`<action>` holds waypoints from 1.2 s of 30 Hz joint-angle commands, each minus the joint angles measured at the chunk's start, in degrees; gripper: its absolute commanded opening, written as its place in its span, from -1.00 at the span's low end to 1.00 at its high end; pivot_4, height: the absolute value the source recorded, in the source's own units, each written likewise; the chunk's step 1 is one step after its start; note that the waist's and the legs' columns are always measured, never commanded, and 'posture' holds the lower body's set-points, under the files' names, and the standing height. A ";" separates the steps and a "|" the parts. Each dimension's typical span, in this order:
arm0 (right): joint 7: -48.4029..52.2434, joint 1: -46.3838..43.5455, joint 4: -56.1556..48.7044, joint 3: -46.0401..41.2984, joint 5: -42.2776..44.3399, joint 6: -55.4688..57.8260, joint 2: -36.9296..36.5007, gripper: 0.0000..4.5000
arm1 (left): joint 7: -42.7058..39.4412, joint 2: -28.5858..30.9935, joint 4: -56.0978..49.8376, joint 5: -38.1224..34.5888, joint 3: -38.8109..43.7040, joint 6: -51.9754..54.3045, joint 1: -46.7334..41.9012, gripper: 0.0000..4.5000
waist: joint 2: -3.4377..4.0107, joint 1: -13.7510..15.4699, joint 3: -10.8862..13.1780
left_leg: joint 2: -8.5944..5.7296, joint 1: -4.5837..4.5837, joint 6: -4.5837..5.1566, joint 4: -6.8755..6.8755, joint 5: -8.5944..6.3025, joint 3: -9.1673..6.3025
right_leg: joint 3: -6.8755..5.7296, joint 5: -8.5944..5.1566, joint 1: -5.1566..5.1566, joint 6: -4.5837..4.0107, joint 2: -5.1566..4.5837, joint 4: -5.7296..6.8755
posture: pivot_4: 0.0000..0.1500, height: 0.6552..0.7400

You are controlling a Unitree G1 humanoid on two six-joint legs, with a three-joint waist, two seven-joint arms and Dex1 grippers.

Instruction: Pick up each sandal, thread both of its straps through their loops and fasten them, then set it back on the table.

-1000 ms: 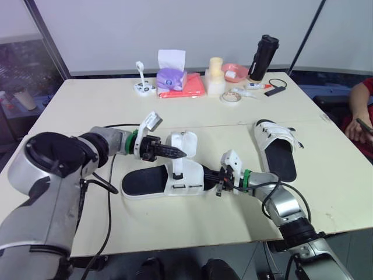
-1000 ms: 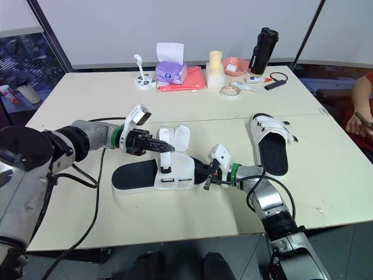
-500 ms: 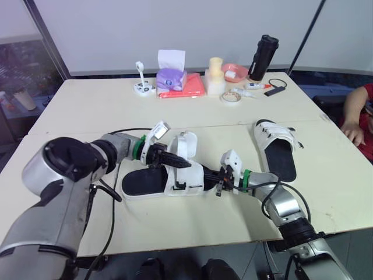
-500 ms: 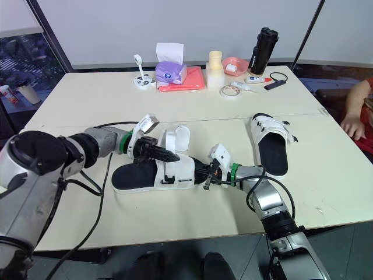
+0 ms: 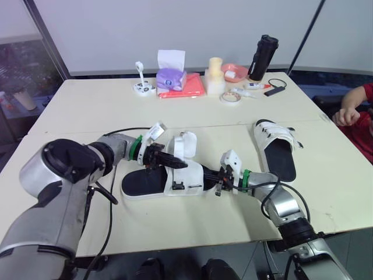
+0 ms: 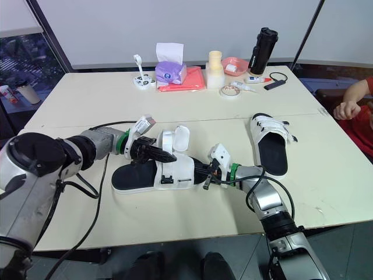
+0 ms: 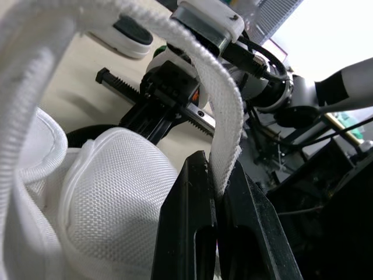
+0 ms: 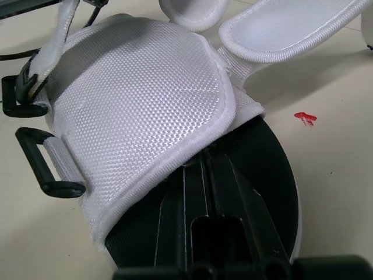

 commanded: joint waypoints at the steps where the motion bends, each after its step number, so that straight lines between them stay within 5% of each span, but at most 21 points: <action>1: -1.40 1.34 4.43 1.60 -3.09 1.44 0.40 -1.00 | -0.38 0.79 0.88 -0.98 -0.64 -1.53 -0.08 -0.98 | 0.00 -0.01 0.00 | 0.00 0.00 0.00 0.00 0.00 0.00 | 0.00 0.00 0.00 0.00 0.00 0.00 | 1.00 1.00; 12: -1.57 1.07 5.24 1.45 -3.02 0.99 0.79 -1.00 | -0.38 -0.23 0.88 -4.46 -2.99 -9.46 1.65 -0.98 | 0.00 -0.01 0.00 | 0.02 0.03 0.00 0.00 0.00 0.00 | 0.00 0.00 0.01 0.00 0.01 0.02 | 1.00 1.00; 25: -1.35 0.24 7.03 1.58 -3.30 0.36 1.34 -1.00 | -0.38 0.90 0.88 -1.34 3.12 3.73 -0.87 -0.98 | 0.00 -0.06 -0.01 | 0.02 0.07 0.00 0.01 0.00 0.00 | 0.00 0.00 0.02 0.00 0.03 0.05 | 1.00 1.00; 36: -1.81 0.54 6.93 1.25 -3.13 0.50 1.48 -1.00 | -0.38 1.51 0.88 -0.14 3.38 -1.01 0.26 -0.98 | 0.00 -0.01 -0.01 | 0.03 0.11 0.00 -0.01 0.00 0.02 | 0.00 0.00 0.03 0.00 0.02 0.05 | 1.00 1.00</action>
